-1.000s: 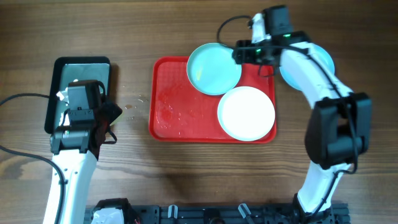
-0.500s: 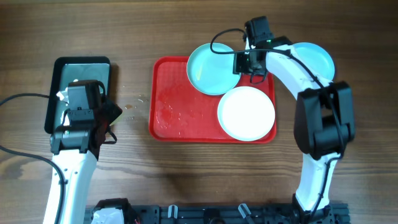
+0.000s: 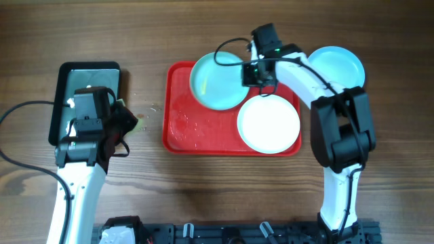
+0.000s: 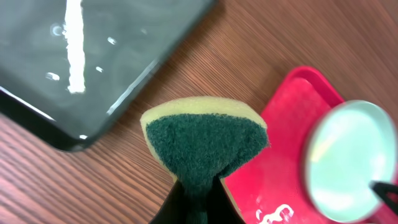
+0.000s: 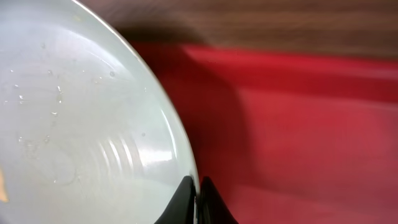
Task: Clean dirty plates on tray and stack at the side
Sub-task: 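Scrub the back blue plate with the sponge in the left gripper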
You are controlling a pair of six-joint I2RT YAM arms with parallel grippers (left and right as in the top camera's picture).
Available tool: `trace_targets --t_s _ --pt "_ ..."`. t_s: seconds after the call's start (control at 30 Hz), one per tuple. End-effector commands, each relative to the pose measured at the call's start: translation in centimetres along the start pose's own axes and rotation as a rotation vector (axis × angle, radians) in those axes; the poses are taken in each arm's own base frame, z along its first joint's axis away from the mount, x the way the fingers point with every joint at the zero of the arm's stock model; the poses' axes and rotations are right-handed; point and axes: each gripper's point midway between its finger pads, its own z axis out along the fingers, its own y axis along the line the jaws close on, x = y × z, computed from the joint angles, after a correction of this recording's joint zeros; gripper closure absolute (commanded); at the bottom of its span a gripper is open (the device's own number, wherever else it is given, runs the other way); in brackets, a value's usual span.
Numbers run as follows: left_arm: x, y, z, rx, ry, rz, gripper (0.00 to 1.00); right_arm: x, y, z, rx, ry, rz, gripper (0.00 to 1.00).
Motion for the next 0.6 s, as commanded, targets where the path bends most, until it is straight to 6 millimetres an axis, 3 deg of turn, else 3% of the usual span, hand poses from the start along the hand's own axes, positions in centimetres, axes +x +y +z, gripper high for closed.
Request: trace_targets --t_s 0.0,0.27,0.43,0.57 --pt "2.0 -1.6 1.3 0.089 0.128 -0.006 0.96 2.7 3.1 1.2 -0.039 0.078 -0.097 0.96" --pt "6.0 -5.7 4.3 0.227 0.302 0.163 0.96 7.6 6.3 1.3 -0.026 0.215 -0.227 0.96" --pt "8.5 -8.8 5.6 0.283 0.330 0.262 0.96 8.1 8.1 1.2 -0.126 0.233 -0.251 0.96" --pt "10.4 -10.8 7.3 0.317 0.351 0.317 0.96 7.9 8.3 1.2 -0.134 0.224 -0.251 0.96"
